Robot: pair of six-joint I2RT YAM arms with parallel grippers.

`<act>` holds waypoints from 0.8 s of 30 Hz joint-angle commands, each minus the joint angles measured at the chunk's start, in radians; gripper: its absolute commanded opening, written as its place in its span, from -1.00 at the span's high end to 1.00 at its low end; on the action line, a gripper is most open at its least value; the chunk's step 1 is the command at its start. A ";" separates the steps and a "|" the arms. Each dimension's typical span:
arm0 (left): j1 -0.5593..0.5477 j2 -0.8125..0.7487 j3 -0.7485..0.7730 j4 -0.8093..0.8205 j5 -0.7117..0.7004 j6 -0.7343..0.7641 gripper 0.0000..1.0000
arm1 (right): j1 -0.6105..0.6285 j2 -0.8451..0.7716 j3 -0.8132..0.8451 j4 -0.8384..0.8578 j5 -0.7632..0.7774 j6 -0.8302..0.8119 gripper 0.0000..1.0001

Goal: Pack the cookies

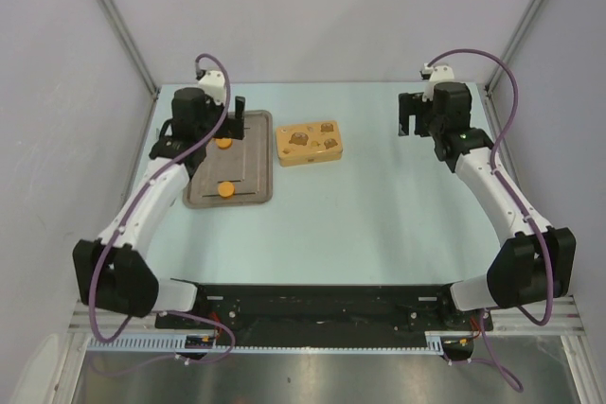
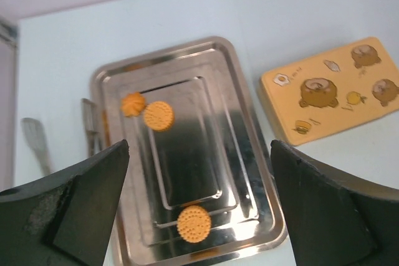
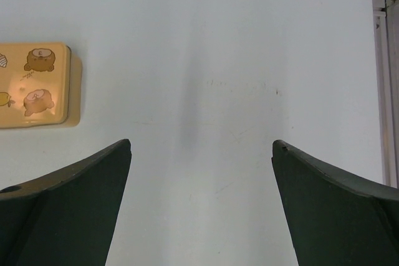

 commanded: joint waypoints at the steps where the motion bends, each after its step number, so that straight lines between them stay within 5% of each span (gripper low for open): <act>1: 0.023 -0.162 -0.086 0.149 -0.118 0.069 -0.99 | -0.003 -0.047 0.004 0.072 0.039 0.032 -0.99; 24: 0.032 -0.364 -0.259 0.301 -0.049 0.037 -0.99 | 0.023 -0.229 -0.059 0.118 0.119 -0.005 -0.99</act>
